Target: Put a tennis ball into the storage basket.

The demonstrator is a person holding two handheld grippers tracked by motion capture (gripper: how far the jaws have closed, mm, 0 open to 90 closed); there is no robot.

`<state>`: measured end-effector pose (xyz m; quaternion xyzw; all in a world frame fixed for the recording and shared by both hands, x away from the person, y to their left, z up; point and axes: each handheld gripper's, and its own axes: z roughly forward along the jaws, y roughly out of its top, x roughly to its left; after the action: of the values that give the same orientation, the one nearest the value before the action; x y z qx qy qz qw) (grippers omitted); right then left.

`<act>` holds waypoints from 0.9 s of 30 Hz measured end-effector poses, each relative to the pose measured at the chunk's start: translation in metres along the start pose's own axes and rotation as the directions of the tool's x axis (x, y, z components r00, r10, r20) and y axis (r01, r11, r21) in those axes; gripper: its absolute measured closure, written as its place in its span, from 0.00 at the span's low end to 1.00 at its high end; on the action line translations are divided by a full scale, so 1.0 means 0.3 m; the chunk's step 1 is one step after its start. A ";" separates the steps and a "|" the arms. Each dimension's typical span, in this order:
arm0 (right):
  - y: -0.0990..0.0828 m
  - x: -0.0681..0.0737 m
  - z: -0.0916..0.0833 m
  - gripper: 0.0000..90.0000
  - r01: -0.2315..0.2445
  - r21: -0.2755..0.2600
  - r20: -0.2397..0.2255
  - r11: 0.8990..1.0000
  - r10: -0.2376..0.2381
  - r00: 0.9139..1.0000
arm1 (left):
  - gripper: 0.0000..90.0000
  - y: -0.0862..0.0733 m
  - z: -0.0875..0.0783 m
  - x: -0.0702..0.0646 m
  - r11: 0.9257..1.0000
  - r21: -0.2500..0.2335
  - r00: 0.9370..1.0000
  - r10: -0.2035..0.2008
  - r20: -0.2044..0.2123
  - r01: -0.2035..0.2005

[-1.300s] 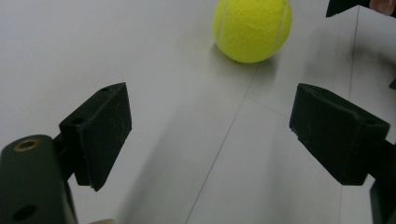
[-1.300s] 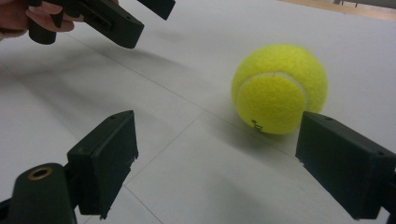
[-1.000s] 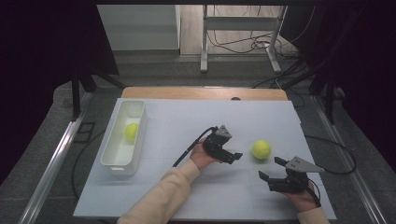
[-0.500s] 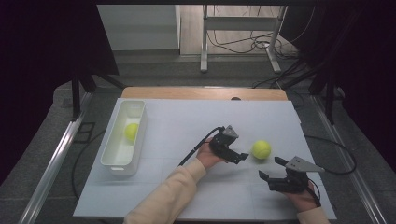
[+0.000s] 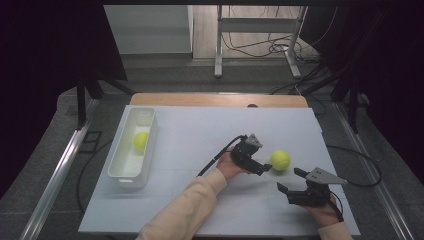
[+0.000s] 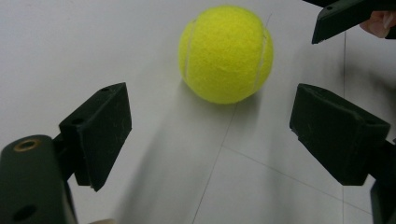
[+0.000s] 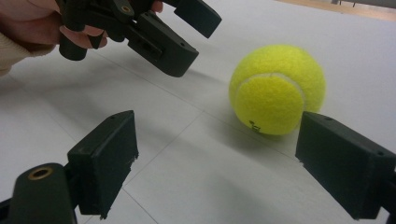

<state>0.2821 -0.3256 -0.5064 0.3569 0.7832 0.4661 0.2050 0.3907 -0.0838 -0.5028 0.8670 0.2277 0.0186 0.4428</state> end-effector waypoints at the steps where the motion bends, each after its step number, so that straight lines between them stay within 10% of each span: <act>1: 0.000 0.000 0.000 0.15 0.000 -0.001 0.000 1.000 0.000 1.000 | 0.15 0.001 0.002 -0.001 1.000 0.002 1.000 -0.001 0.000 0.001; 27: 0.004 -0.003 -0.010 0.15 -0.008 -0.023 0.010 1.000 0.009 1.000 | 0.15 0.035 0.089 -0.002 1.000 0.000 0.999 0.025 0.037 -0.025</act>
<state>0.2813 -0.3277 -0.5039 0.3603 0.7753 0.4739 0.2110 0.4005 -0.1096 -0.5108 0.8702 0.2087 0.0079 0.4463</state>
